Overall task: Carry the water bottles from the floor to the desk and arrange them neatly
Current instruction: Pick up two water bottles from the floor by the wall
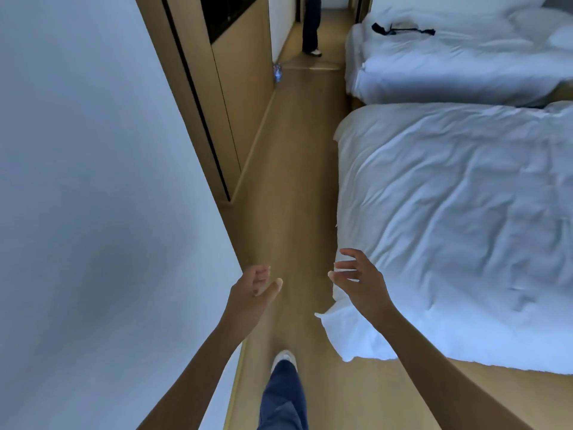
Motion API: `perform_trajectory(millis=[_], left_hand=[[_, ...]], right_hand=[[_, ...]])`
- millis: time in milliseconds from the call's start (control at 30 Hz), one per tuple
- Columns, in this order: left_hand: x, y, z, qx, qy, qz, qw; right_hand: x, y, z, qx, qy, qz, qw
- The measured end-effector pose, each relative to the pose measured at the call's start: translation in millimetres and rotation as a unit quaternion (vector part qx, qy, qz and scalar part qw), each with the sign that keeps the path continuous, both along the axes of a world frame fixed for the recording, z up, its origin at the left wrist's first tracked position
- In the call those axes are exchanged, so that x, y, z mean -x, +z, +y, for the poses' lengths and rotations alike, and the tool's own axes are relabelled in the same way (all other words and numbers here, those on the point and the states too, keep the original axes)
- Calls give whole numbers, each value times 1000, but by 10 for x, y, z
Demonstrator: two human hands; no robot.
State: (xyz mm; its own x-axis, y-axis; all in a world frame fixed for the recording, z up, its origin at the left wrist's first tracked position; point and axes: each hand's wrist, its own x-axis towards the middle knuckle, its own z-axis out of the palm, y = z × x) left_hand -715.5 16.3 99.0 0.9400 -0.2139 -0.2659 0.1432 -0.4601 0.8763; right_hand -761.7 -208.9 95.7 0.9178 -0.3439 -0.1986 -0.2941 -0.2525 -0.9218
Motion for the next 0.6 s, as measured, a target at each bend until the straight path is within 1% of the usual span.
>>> perform_trajectory(millis=[233,500,600], left_hand=[[-1562,121,-307,-3,-33,-4,999],[-2867,96,-659,-8,-50,0,999],[-3446,40,-888,1,-42,4,999]], right_hand=[[-1527,105,-189,11,-21,-16,1000],[-2736,-16,-541,-14,-38,6,999],[-3343,-104,-807,-19,-36,16,999]])
